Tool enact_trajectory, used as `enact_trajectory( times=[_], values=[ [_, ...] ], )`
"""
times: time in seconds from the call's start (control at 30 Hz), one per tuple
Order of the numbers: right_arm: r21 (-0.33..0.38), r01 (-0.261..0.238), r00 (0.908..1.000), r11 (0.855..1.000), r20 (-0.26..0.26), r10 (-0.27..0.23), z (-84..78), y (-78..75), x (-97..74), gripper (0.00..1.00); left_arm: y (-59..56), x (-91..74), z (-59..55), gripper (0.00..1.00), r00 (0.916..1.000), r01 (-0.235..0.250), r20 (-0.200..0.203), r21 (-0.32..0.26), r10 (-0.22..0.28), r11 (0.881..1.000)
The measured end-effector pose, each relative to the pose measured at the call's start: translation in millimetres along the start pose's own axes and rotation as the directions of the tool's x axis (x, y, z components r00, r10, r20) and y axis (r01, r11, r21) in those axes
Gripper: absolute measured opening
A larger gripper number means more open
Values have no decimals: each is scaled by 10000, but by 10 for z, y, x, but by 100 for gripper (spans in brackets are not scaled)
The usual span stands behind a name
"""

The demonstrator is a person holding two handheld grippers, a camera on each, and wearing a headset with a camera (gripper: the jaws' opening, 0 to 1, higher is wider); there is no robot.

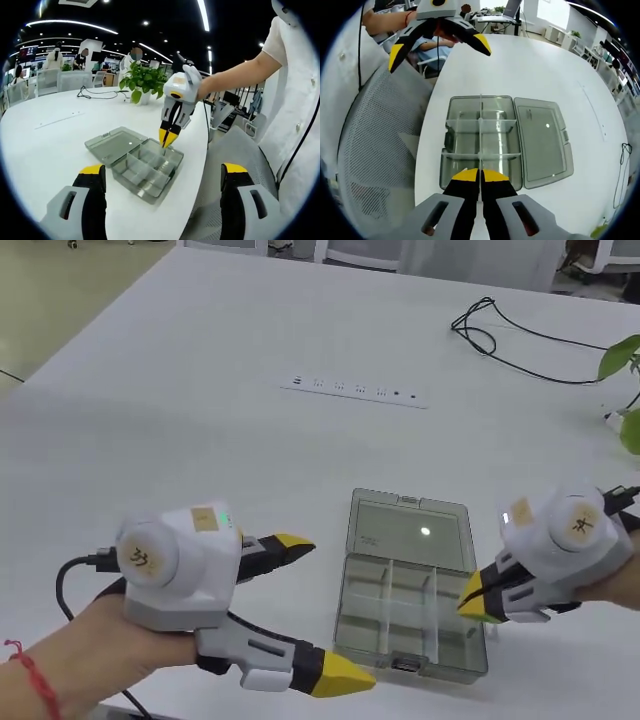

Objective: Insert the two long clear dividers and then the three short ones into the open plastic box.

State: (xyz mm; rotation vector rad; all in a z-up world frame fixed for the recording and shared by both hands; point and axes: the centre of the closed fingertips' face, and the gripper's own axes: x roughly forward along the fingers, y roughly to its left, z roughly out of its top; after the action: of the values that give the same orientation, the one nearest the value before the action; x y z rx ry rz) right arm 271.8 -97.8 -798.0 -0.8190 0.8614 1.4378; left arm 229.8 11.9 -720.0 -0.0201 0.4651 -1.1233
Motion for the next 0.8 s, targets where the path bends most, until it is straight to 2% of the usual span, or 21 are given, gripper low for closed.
enact_trajectory(
  times=[0.2, 0.47, 0.8],
  values=[
    [-51, 80, 10000, 10000, -29, -80, -37, -6, 87, 3, 21, -12, -17, 98, 10000, -59, -33, -38, 59, 10000],
    [-324, 146, 9990, 9994, -423, -159, -92, -3, 209, 3, 27, -16, -30, 99, 9999, -40, -100, 2, 40, 10000],
    [-272, 252, 9984, 9993, -509, -265, -101, -4, 201, 3, 55, -29, -76, 100, 9998, -82, -207, 2, 82, 10000]
  ],
)
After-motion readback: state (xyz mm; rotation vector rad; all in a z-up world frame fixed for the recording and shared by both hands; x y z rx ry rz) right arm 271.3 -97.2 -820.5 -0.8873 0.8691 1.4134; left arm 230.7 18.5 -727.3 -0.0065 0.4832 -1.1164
